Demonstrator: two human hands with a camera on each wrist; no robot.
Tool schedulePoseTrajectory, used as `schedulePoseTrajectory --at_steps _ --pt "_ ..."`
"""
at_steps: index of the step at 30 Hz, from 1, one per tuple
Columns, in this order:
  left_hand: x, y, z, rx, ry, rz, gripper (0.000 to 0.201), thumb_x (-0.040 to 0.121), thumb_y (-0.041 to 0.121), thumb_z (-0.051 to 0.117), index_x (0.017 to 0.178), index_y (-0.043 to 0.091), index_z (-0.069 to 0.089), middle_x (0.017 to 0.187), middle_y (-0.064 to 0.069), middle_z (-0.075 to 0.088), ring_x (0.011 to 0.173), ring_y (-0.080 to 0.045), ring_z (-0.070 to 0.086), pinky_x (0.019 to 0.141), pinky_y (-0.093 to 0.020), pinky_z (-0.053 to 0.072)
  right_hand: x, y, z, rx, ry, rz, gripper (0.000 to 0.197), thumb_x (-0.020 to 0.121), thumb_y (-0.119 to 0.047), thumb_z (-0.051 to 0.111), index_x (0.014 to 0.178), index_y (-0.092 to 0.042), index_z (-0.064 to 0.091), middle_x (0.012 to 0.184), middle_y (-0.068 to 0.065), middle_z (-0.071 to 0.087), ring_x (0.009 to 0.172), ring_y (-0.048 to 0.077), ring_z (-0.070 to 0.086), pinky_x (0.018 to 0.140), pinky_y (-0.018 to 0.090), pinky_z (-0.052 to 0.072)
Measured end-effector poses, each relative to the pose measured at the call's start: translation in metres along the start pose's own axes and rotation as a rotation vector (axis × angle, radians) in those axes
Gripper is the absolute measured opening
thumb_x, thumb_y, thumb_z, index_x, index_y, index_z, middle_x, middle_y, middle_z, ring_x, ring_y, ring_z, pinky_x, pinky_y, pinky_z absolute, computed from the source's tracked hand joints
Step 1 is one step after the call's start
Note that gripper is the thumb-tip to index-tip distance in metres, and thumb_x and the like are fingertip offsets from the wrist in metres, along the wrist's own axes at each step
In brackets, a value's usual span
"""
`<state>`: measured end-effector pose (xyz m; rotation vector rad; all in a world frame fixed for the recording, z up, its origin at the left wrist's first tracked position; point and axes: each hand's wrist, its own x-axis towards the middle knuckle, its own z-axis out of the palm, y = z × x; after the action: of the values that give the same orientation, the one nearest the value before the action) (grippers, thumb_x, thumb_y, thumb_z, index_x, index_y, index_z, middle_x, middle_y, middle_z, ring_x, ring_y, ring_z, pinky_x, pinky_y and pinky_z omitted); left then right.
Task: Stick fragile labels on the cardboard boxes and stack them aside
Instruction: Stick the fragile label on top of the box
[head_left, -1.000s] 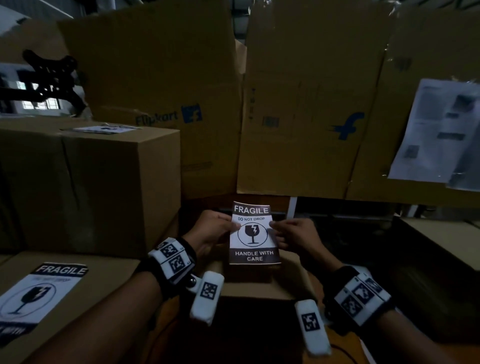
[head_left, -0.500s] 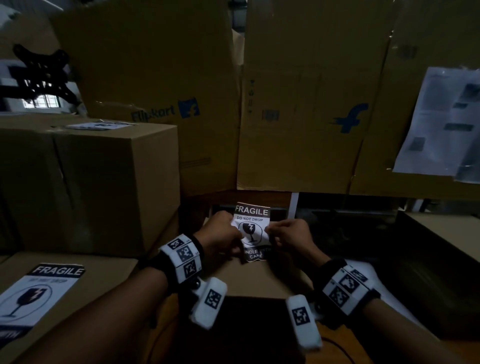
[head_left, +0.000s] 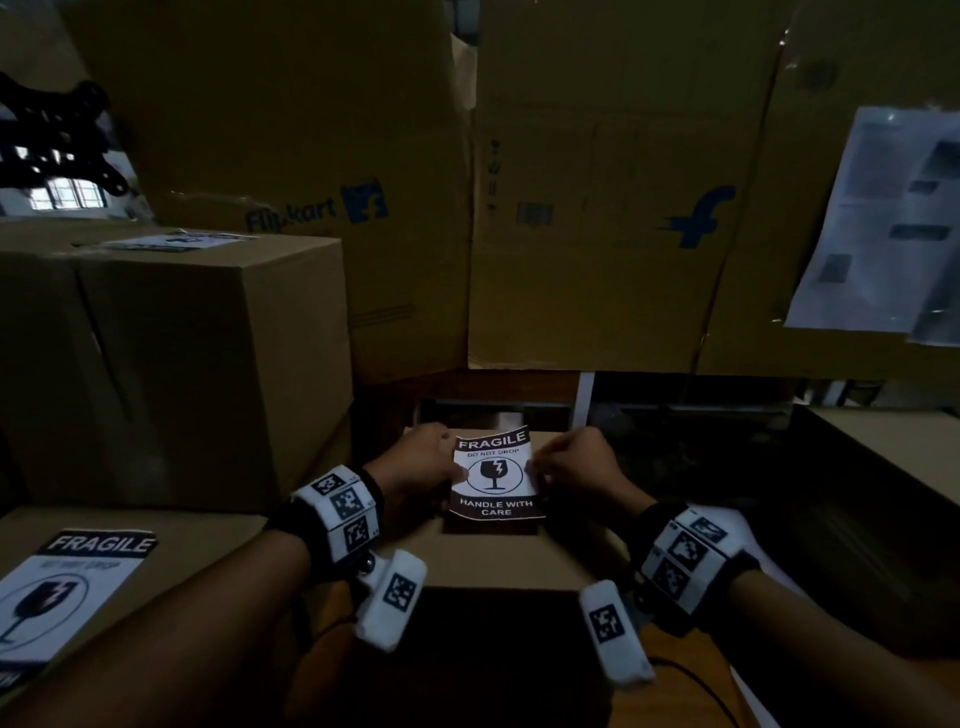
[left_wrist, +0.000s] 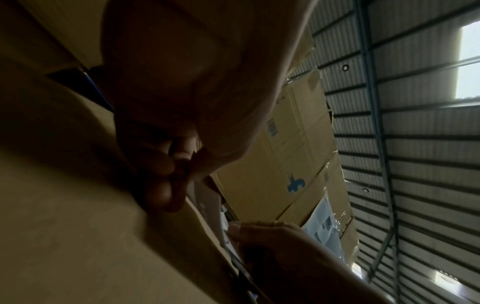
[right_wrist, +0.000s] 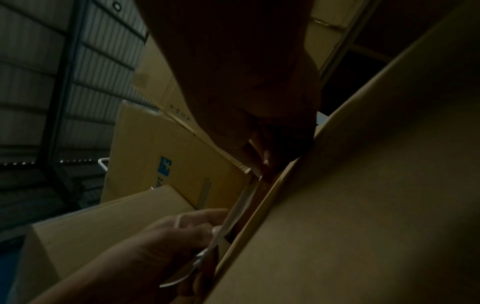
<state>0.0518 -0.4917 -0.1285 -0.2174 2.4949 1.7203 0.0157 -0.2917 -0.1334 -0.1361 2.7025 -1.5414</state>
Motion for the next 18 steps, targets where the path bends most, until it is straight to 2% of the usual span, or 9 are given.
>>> schedulePoseTrajectory --at_steps 1,2,4,5,8,11,14,17,18 --pt "0.001 0.000 0.000 0.052 0.012 0.022 0.055 0.083 -0.009 0.064 0.133 0.004 0.046 0.115 -0.017 0.067 0.096 -0.033 0.070 0.080 -0.057 0.056 0.001 0.000 0.002 -0.042 0.005 -0.010 0.012 0.082 -0.007 0.075 0.071 -0.007 0.073 0.074 0.009 0.070 0.070 0.017 0.065 0.067 0.030 0.054" --pt "0.001 0.001 0.000 0.118 0.022 0.045 0.067 0.082 -0.007 0.067 0.141 0.005 0.039 0.120 -0.016 0.064 0.101 -0.031 0.068 0.084 -0.055 0.056 0.001 0.000 0.004 -0.079 0.013 -0.019 0.007 0.082 -0.008 0.075 0.076 -0.005 0.074 0.077 0.009 0.071 0.073 0.018 0.066 0.070 0.031 0.054" --pt "0.001 0.003 -0.002 0.276 0.055 0.083 0.083 0.081 -0.001 0.070 0.151 0.005 0.025 0.133 -0.016 0.057 0.117 -0.028 0.059 0.096 -0.044 0.052 0.001 -0.001 0.006 -0.145 0.025 -0.045 0.007 0.082 -0.009 0.076 0.085 -0.002 0.076 0.083 0.010 0.073 0.078 0.018 0.067 0.074 0.031 0.055" --pt "0.001 0.004 -0.003 0.344 0.056 0.101 0.085 0.082 0.001 0.071 0.152 0.005 0.022 0.136 -0.014 0.055 0.121 -0.027 0.056 0.100 -0.038 0.049 0.001 -0.001 0.007 -0.172 0.032 -0.054 0.009 0.082 -0.009 0.076 0.086 -0.002 0.076 0.084 0.009 0.073 0.080 0.018 0.067 0.075 0.031 0.055" --pt "-0.003 0.009 -0.002 0.547 0.010 0.141 0.085 0.085 0.005 0.069 0.154 0.009 0.018 0.142 -0.009 0.051 0.127 -0.023 0.050 0.096 -0.021 0.040 0.000 -0.002 0.009 -0.230 0.052 -0.076 0.011 0.081 -0.012 0.077 0.087 -0.003 0.077 0.088 0.011 0.074 0.084 0.019 0.068 0.077 0.030 0.055" --pt "-0.002 0.013 0.002 0.725 -0.036 0.190 0.088 0.086 0.008 0.066 0.155 0.013 0.013 0.147 -0.011 0.046 0.127 -0.022 0.050 0.097 -0.026 0.043 0.002 -0.002 0.010 -0.260 0.062 -0.085 0.011 0.081 -0.013 0.078 0.087 -0.004 0.077 0.089 0.010 0.074 0.084 0.018 0.068 0.079 0.031 0.055" --pt "0.000 0.014 0.005 0.831 -0.045 0.241 0.079 0.088 0.006 0.062 0.155 0.016 0.022 0.148 -0.010 0.045 0.130 -0.023 0.048 0.098 -0.027 0.043 0.004 0.000 0.012 -0.292 0.081 -0.099 0.013 0.080 -0.014 0.078 0.081 -0.002 0.077 0.085 0.012 0.074 0.082 0.020 0.068 0.082 0.039 0.057" --pt "0.004 0.012 0.007 0.835 -0.050 0.312 0.059 0.084 0.001 0.059 0.138 0.021 0.050 0.135 -0.004 0.059 0.122 -0.021 0.055 0.098 -0.031 0.047 0.003 0.000 0.013 -0.315 0.097 -0.101 0.014 0.079 -0.014 0.077 0.077 0.000 0.076 0.080 0.012 0.073 0.077 0.020 0.068 0.077 0.040 0.058" --pt "0.005 0.011 0.007 0.843 -0.060 0.320 0.054 0.083 0.001 0.058 0.133 0.022 0.055 0.130 -0.002 0.062 0.118 -0.021 0.057 0.096 -0.031 0.048 0.002 0.000 0.014 -0.324 0.109 -0.105 0.014 0.079 -0.014 0.076 0.076 0.000 0.075 0.079 0.013 0.073 0.075 0.020 0.068 0.075 0.040 0.058"
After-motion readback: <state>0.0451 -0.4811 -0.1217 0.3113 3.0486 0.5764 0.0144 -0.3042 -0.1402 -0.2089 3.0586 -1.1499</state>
